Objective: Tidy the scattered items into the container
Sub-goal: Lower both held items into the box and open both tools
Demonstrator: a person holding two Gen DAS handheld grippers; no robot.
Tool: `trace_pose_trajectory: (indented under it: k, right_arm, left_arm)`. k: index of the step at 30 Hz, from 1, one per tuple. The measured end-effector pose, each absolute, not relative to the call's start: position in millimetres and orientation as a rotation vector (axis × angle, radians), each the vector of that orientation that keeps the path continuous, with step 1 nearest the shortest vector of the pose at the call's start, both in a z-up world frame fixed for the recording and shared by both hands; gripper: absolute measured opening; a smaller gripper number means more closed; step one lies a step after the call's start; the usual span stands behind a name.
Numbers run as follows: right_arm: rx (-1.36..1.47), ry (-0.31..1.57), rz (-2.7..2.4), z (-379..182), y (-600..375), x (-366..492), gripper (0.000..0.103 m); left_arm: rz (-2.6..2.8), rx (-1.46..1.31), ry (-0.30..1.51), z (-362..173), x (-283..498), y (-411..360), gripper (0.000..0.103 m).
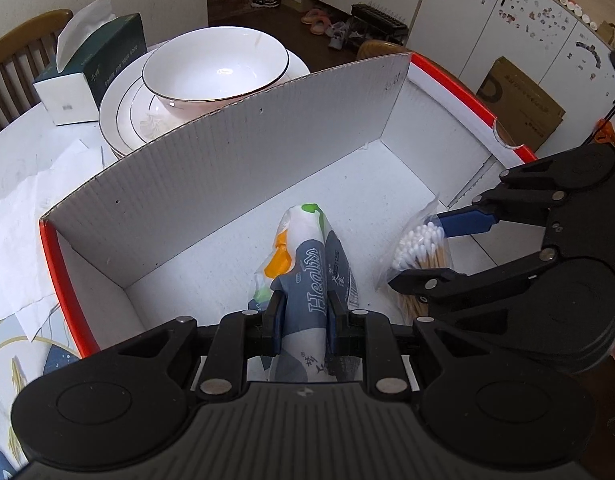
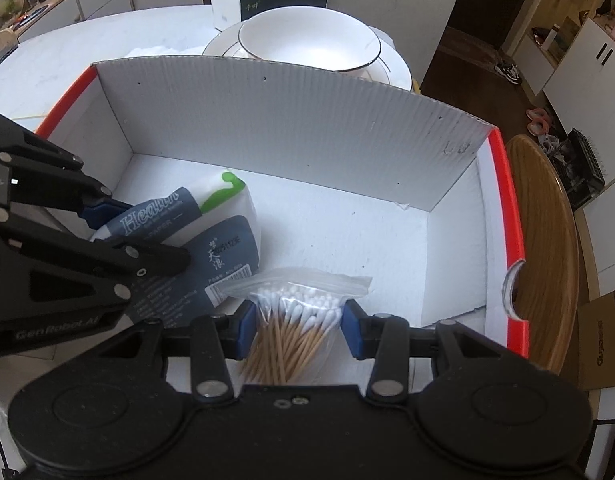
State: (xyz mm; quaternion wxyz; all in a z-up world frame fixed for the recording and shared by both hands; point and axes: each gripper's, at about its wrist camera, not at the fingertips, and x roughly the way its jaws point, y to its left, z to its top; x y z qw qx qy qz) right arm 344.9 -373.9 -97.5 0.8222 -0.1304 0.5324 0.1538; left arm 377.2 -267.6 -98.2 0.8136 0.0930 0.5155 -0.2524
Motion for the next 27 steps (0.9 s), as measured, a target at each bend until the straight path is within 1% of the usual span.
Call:
trace_pose_trajectory:
  k: [5, 8, 14, 15, 17, 18, 20, 22, 27]
  right_arm:
    - [-0.273, 1.156, 0.336, -100, -375, 351, 0.044]
    - [-0.267, 1.165, 0.341, -101, -375, 354, 0.045]
    - [-0.257, 1.167, 0.347, -100, -378, 355, 0.047]
    - [-0.257, 1.166, 0.351, -99, -379, 355, 0.049]
    - [-0.252, 1.162, 0.356, -97, -381, 354, 0.055]
    - [-0.25, 1.156, 0.353, -96, -383, 353, 0.058]
    - [-0.242, 1.148, 0.357, -94, -384, 351, 0.06]
    - [-0.234, 1.143, 0.358, -90, -388, 350, 0.061]
    - [-0.218, 1.115, 0.37, -77, -390, 344, 0.062]
  left_arm:
    - [-0.551, 0.196, 1.103, -97, 376, -265, 0.022]
    - [-0.552, 0.189, 1.109, -96, 377, -261, 0.028]
    - [-0.546, 0.193, 1.105, -94, 374, -256, 0.032]
    - [-0.549, 0.194, 1.104, -93, 372, -255, 0.033]
    - [-0.567, 0.19, 1.095, -90, 369, -254, 0.045]
    - [-0.58, 0.192, 1.089, -88, 367, -254, 0.048]
    - [-0.59, 0.209, 1.07, -84, 362, -256, 0.056]
    - [-0.595, 0.221, 1.057, -81, 359, -256, 0.058]
    - [-0.579, 0.209, 1.027, -72, 354, -253, 0.059]
